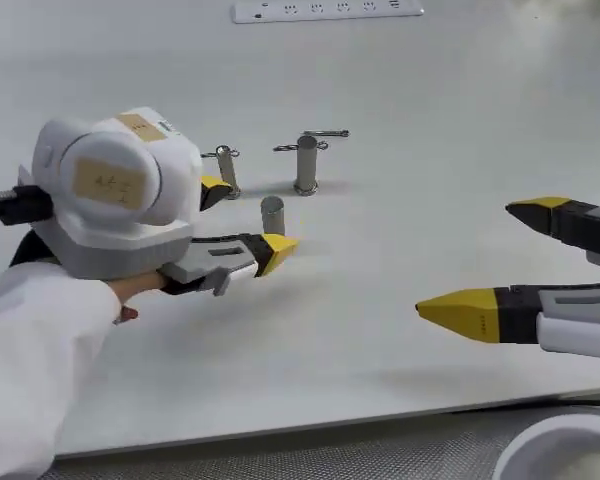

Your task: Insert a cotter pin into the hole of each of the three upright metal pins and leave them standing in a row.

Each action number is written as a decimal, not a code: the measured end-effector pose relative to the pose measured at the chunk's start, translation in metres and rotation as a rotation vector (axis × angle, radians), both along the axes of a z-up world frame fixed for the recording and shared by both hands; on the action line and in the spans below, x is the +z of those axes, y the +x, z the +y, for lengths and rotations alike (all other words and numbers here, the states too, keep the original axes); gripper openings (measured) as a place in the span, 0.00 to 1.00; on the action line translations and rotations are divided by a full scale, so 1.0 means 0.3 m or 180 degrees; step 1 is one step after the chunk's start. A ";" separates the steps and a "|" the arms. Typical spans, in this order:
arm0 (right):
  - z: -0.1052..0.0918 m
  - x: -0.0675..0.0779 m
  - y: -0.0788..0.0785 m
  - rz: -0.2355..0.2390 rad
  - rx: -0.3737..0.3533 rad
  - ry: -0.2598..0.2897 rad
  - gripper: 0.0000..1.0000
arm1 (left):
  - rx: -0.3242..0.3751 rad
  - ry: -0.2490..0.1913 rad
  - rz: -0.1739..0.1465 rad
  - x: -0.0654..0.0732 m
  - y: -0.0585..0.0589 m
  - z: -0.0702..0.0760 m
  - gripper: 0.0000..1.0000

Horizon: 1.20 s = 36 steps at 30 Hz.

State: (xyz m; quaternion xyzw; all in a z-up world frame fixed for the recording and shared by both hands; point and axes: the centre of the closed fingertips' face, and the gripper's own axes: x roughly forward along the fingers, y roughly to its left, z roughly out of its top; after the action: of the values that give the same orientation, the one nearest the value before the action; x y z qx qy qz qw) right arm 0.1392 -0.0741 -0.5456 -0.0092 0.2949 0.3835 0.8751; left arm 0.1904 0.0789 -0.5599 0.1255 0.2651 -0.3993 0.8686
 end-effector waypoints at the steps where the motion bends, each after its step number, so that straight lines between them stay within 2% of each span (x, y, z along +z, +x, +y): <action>1: -0.006 -0.002 0.003 0.0001 -0.0009 -0.0015 0.98 | -0.0027 -0.0006 0.0039 0.002 -0.011 0.014 0.61; 4: -0.017 0.000 0.006 0.0004 -0.0026 -0.0014 0.98 | -0.0099 0.0026 0.0073 0.003 -0.029 0.039 0.75; 8: -0.032 -0.001 0.011 0.0001 -0.0049 -0.0040 0.98 | -0.0071 -0.0170 0.0129 0.026 -0.045 0.062 0.99; 9: -0.035 -0.002 0.012 0.0004 -0.0054 -0.0050 0.98 | -0.0089 -0.0203 0.0211 0.027 -0.061 0.069 0.98; 12: -0.040 -0.001 0.013 0.0007 -0.0055 -0.0063 0.98 | -0.0118 -0.0215 0.0188 0.033 -0.079 0.083 0.99; 15: -0.044 -0.004 0.016 0.0014 -0.0050 -0.0093 0.98 | -0.0119 -0.0256 0.0253 0.028 -0.099 0.094 0.99; 17: -0.045 -0.004 0.018 0.0018 -0.0046 -0.0110 0.98 | -0.0088 -0.0290 0.0255 0.029 -0.105 0.102 0.99; 20: -0.047 -0.001 0.023 0.0019 -0.0041 -0.0124 0.98 | -0.0036 -0.0398 0.0331 0.033 -0.112 0.106 0.99; 24: -0.044 0.009 0.029 0.0014 0.0008 -0.0171 0.97 | -0.0058 -0.0366 0.0332 0.033 -0.115 0.116 0.99; 26: -0.044 0.013 0.033 0.0009 0.0049 -0.0205 0.97 | 0.0003 -0.0580 0.0404 0.047 -0.116 0.110 0.99; 27: -0.045 0.015 0.035 -0.0003 0.0086 -0.0232 0.97 | 0.0024 -0.0584 0.0366 0.052 -0.112 0.118 0.99; 29: -0.050 0.011 0.037 0.0012 0.0146 -0.0319 0.97 | 0.0011 -0.0477 0.0183 0.065 -0.101 0.127 0.99; 32: -0.055 0.012 0.049 0.0012 0.0208 -0.0395 0.96 | 0.0005 -0.0502 0.0235 0.069 -0.110 0.124 0.99; 34: -0.055 0.021 0.063 0.0003 0.0264 -0.0430 0.95 | 0.0016 -0.0479 0.0199 0.073 -0.110 0.126 0.99; 36: -0.050 0.027 0.078 -0.0025 0.0404 -0.0523 0.94 | 0.0026 -0.0444 0.0211 0.070 -0.112 0.132 0.99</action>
State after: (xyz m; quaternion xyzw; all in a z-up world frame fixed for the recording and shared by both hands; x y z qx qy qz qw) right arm 0.1626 -0.0890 -0.5373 -0.1011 0.3206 0.4127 0.8466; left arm 0.1569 0.1186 -0.5388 0.0503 0.2658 -0.4173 0.8676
